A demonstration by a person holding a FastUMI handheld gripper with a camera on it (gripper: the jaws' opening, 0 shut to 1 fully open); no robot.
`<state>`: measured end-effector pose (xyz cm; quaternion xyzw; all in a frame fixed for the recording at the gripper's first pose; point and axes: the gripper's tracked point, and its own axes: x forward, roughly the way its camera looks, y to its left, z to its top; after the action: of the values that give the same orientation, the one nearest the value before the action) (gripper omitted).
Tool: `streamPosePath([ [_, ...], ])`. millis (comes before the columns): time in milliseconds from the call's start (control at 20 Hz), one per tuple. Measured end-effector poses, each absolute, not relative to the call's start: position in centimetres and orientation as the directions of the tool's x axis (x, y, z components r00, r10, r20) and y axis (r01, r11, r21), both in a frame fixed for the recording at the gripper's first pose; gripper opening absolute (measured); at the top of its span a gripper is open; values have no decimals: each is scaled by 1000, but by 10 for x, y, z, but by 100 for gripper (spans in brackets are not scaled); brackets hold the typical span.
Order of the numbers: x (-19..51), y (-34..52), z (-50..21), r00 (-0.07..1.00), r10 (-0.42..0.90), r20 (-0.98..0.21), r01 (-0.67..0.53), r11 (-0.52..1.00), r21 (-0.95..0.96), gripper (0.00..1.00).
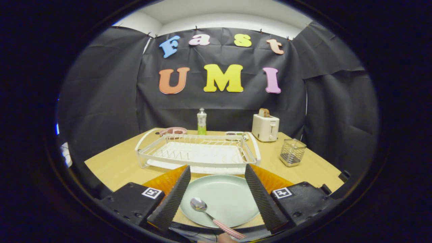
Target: Take the plate from the dish rack, then take the spoon from the basket and place it into the plate.
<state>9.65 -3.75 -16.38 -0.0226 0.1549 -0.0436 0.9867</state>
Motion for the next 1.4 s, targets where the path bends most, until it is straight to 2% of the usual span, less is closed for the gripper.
streamPosePath([
  [900,64,-73,-106,960,-130,-248,130,991,-17,100],
  [1400,30,-64,-58,983,-132,-131,125,990,-65,100],
])
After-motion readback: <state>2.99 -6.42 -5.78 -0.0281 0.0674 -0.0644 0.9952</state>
